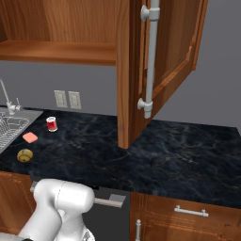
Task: Open the cabinet. Pick the bar soap and place it next to the sink. Then close the cabinet.
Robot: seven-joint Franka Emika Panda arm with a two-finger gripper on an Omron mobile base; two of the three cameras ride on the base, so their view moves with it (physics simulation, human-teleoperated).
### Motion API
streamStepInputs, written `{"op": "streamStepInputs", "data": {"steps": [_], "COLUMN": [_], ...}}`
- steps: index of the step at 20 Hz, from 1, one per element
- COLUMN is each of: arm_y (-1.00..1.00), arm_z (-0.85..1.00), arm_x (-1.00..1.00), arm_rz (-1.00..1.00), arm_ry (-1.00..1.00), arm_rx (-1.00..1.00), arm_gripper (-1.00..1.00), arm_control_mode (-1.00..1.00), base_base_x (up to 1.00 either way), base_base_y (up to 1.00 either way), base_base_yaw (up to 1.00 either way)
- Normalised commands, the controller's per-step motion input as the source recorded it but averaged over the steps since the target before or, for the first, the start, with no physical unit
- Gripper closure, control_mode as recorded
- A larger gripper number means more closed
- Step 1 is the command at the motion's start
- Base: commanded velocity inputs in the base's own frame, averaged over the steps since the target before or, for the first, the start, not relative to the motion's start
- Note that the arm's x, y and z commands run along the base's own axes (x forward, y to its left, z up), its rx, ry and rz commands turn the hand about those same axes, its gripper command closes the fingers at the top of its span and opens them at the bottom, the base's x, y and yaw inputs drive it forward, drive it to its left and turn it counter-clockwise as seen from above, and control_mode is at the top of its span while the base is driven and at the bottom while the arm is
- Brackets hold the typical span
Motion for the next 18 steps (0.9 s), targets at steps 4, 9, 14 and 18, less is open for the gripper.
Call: {"op": "streamStepInputs", "data": {"steps": [4,9,14,18], "arm_y": [0.47,0.50,0.42,0.35], "arm_z": [0.02,0.00,0.00,0.00], "arm_x": [-0.12,0.00,0.00,0.00], "arm_rz": [-0.05,-0.08,-0.10,-0.13], "arm_ry": [-0.09,-0.14,-0.15,-0.15], "arm_rx": [-0.01,-0.04,-0.04,-0.04], "arm_gripper": [-1.00,-1.00,-1.00,-1.00], "arm_control_mode": [-1.00,-1.00,-1.00,-1.00], "base_base_x": [0.00,0.00,0.00,0.00], "base_base_y": [0.00,0.00,0.00,0.00], "base_base_yaw": [0.00,0.00,0.00,0.00]}}
